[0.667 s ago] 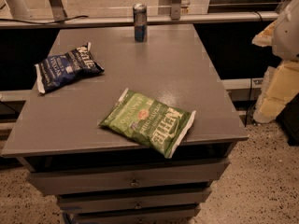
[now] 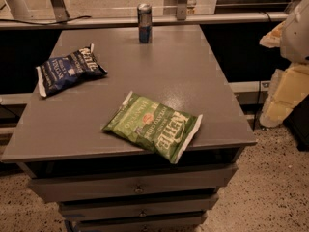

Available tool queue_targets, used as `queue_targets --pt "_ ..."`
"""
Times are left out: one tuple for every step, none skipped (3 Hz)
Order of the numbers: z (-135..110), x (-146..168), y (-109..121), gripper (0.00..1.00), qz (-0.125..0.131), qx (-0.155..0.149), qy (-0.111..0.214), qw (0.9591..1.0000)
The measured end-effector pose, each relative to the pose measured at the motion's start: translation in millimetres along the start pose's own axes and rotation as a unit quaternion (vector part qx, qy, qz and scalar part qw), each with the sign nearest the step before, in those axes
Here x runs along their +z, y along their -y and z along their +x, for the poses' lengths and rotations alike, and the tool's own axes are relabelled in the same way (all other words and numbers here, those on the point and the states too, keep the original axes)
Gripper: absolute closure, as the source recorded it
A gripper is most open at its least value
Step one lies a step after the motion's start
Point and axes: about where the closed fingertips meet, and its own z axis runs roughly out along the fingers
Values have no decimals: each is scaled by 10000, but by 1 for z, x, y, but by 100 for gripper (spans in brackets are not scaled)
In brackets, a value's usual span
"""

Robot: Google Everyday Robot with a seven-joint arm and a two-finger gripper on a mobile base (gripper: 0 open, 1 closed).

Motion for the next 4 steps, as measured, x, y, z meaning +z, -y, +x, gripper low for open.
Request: queue_targets --pt "-9 22 18 0 62 200 382 9991" --pt "-35 56 66 0 368 457 937 9939" --pt "-65 84 120 0 687 792 1566 9821" --pt "-99 103 157 0 920 1211 2172 9642"
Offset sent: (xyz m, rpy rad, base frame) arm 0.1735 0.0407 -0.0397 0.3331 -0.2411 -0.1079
